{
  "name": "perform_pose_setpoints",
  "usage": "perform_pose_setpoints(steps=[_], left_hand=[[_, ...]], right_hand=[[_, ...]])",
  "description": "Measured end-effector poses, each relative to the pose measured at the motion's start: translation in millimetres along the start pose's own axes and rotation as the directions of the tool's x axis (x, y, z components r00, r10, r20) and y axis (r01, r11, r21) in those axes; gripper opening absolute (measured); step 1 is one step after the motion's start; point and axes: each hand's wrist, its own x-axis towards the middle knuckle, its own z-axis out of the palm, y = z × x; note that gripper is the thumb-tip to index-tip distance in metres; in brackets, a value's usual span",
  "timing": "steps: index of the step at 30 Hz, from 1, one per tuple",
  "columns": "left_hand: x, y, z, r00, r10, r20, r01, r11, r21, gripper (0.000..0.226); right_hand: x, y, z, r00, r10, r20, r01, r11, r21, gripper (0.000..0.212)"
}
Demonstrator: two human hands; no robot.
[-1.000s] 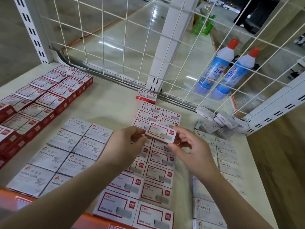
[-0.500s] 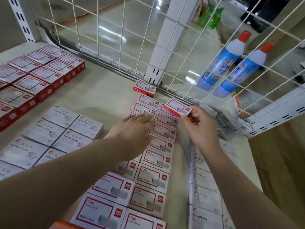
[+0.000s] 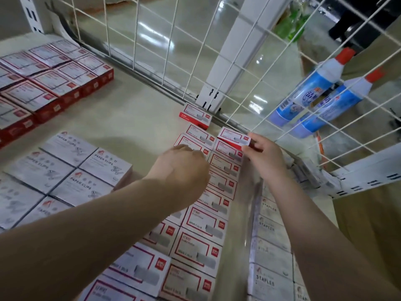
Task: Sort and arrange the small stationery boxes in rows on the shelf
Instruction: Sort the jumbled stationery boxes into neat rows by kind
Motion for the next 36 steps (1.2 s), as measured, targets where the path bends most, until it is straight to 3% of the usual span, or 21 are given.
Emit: perform_pose_setpoints(steps=[8,12,18,29,36], left_hand=[[-3,1,-3,0.999,0.037,-0.016,-0.036,0.999,0.011,0.034],[-5,3,-5,0.999,0.042,-0.006,-0.042,0.999,0.035,0.035],[-6,4,-7,1.0,0.028,0.012,-0.029,0.999,0.041,0.037],[-7,4,-7,1.0,0.03,0.004,-0.03,0.999,0.029,0.038],[-6,4,-6,1.0,0.03,-0.001,-0.03,0.999,0.024,0.039]], right_hand=[[7,-1,5,0.993,0.103,0.062,-0.106,0.993,0.043,0.033],[13,-5,5,0.988,0.144,0.058,-0.144,0.99,-0.005,0.044],[12,-9,5,0.989,0.081,0.125,-0.073,0.995,-0.07,0.045],[13,-5,5,0.989,0.132,0.072,-0.134,0.991,0.024,0.037],[11,-3,6,0.992,0.113,0.058,-0.112,0.994,-0.015,0.039]])
